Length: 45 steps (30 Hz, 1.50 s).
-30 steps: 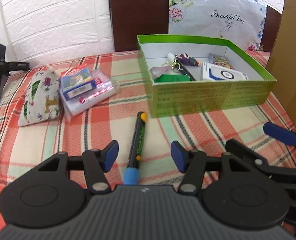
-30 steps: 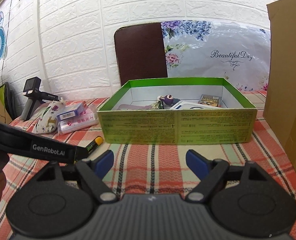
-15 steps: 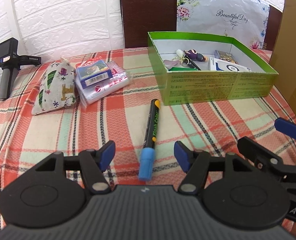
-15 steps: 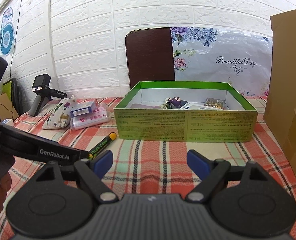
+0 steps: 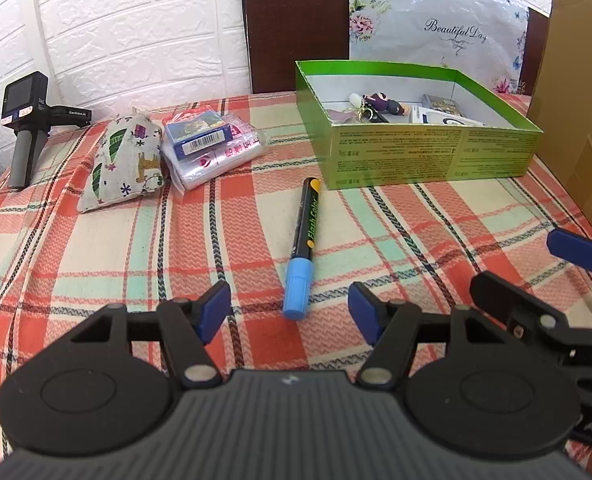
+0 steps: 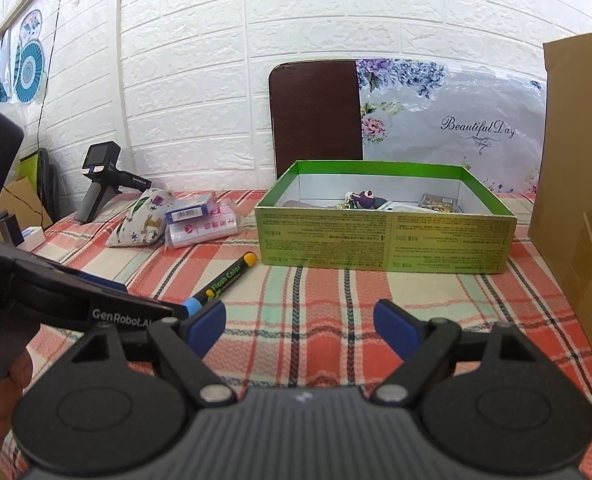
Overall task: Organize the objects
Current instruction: 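Move the right gripper toward the black marker with the blue cap, then grasp the marker by its blue cap with the right gripper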
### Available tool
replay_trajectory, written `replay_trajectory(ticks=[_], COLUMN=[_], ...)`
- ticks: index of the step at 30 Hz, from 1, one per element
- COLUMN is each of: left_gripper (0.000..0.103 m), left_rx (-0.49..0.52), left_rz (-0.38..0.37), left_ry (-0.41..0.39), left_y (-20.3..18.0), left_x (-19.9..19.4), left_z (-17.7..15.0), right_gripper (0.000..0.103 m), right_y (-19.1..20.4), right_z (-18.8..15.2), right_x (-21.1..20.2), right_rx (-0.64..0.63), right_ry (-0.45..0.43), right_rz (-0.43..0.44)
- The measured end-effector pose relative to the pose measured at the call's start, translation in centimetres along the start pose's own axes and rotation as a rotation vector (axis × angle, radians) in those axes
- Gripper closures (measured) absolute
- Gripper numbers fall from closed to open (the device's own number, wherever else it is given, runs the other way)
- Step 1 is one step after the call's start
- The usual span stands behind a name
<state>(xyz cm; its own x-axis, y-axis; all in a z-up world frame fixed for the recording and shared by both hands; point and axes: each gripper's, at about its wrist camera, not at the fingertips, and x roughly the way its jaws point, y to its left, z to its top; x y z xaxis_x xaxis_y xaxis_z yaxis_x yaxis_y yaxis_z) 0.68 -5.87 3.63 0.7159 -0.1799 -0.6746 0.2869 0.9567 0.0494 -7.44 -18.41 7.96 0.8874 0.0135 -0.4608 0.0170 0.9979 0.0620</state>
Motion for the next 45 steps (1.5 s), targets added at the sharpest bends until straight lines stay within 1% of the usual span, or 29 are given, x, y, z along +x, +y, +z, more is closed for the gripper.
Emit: replay_trajectory(ticks=[5, 6, 7, 10, 16, 18, 21, 28, 34, 38, 45], left_gripper=[0.036, 0.035, 0.031, 0.031, 0.031, 0.031, 0.031, 0.031, 0.031, 0.031, 0.031], left_rx=[-0.020, -0.023, -0.027, -0.030, -0.032, -0.041, -0.062, -0.074, -0.076, -0.089, -0.222], left_rz=[0.005, 0.010, 0.016, 0.039, 0.082, 0.099, 0.122, 0.156, 0.150, 0.139, 0.105], left_ry=[-0.023, -0.030, -0.036, -0.042, -0.012, -0.008, 0.004, 0.022, 0.037, 0.041, 0.030], left_y=[0.4, 0.5, 0.6, 0.8, 1.5, 2.0, 2.5, 3.0, 3.0, 3.5, 7.2], left_x=[-0.6, -0.8, -0.9, -1.0, -0.3, -0.1, 0.4, 1.4, 2.2, 2.5, 2.0], left_z=[0.2, 0.3, 0.3, 0.2, -0.2, -0.2, -0.1, -0.2, -0.3, -0.3, 0.1], right_gripper=[0.019, 0.019, 0.019, 0.019, 0.021, 0.023, 0.024, 0.024, 0.024, 0.024, 0.024], right_y=[0.6, 0.7, 0.9, 1.1, 1.2, 1.3, 1.3, 0.5, 0.1, 0.5, 2.5], right_z=[0.0, 0.1, 0.1, 0.0, -0.5, -0.6, -0.9, -1.5, -1.6, -1.1, 0.5], right_x=[-0.6, -0.6, -0.5, -0.3, 0.5, 0.8, 1.4, 2.6, 2.9, 3.5, 6.5], right_rx=[-0.032, -0.038, -0.042, -0.045, -0.033, -0.031, -0.031, 0.003, 0.020, 0.009, 0.034], right_ry=[-0.004, -0.006, -0.008, -0.007, 0.011, 0.016, 0.036, 0.070, 0.077, 0.084, 0.147], right_rz=[0.014, 0.020, 0.026, 0.048, 0.085, 0.101, 0.122, 0.136, 0.131, 0.145, 0.230])
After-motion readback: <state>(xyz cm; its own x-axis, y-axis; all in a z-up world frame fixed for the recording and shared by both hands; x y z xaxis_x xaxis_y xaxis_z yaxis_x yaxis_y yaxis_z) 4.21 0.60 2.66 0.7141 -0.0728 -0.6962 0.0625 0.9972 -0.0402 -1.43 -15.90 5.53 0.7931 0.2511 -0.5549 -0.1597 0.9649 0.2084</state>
